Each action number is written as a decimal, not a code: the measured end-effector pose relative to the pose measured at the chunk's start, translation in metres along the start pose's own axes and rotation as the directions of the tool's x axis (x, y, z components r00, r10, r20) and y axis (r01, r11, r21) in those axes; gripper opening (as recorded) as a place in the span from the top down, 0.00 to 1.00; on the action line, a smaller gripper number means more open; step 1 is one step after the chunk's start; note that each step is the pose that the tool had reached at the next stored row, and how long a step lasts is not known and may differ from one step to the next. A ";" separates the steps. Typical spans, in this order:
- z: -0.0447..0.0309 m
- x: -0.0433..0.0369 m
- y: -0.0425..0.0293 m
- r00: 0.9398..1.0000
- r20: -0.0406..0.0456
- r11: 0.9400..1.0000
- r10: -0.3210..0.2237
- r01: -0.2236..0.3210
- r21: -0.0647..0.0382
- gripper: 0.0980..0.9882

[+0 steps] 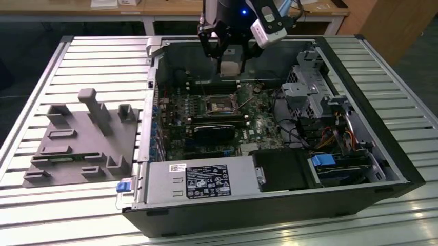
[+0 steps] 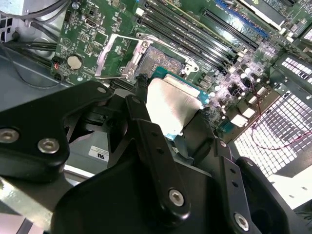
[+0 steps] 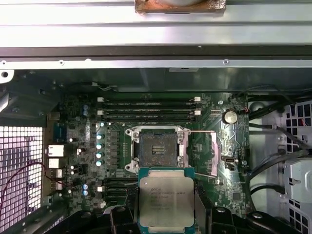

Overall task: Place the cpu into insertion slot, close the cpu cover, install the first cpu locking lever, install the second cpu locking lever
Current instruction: 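Place the cpu into insertion slot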

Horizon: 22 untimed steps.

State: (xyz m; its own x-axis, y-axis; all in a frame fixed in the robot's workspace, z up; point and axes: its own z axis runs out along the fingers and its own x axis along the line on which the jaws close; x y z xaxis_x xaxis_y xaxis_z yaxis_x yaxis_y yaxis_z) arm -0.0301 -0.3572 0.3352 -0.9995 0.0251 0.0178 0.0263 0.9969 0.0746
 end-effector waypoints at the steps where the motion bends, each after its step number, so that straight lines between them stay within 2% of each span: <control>1: 0.0005 0.0000 0.0001 1.000 0.000 1.000 0.000 0.000 0.000 0.51; 22: 0.0098 -0.0001 0.0014 1.000 0.000 1.000 0.000 0.000 0.001 0.51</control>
State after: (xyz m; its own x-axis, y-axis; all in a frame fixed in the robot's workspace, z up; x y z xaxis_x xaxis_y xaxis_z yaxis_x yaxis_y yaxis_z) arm -0.0301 -0.3550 0.3255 -0.9995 0.0250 0.0177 0.0263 0.9970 0.0731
